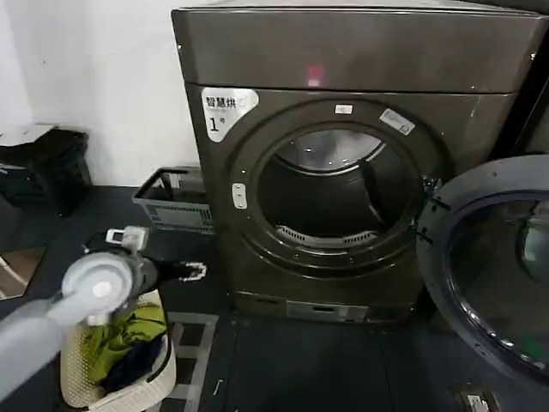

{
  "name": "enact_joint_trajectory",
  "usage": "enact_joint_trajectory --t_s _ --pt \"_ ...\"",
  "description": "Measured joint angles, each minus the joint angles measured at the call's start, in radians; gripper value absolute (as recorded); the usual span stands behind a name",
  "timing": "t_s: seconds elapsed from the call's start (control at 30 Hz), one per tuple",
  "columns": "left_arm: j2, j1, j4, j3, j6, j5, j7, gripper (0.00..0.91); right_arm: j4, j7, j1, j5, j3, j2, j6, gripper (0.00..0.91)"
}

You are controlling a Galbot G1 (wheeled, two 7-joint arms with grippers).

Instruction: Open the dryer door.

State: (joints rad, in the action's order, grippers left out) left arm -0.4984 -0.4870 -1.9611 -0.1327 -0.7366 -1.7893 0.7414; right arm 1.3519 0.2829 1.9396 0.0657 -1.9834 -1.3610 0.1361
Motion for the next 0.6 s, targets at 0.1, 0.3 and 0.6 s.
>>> enact_joint_trajectory --t_s 0.1,0.3,0.6 --pt "0.018 0.006 0.018 0.0 0.0 -0.089 0.054 0.907 -0.003 -0.009 -0.004 0.005 0.006 0.0 0.014 0.907" --pt "0.06 -0.025 0.026 0.019 0.0 -0.099 0.081 0.907 -0.007 -0.037 -0.013 0.029 0.01 -0.002 0.056 0.907" --pt "0.052 -0.089 0.039 0.039 0.0 -0.259 0.252 0.907 -0.003 -0.07 -0.019 0.042 0.008 -0.008 0.117 0.907"
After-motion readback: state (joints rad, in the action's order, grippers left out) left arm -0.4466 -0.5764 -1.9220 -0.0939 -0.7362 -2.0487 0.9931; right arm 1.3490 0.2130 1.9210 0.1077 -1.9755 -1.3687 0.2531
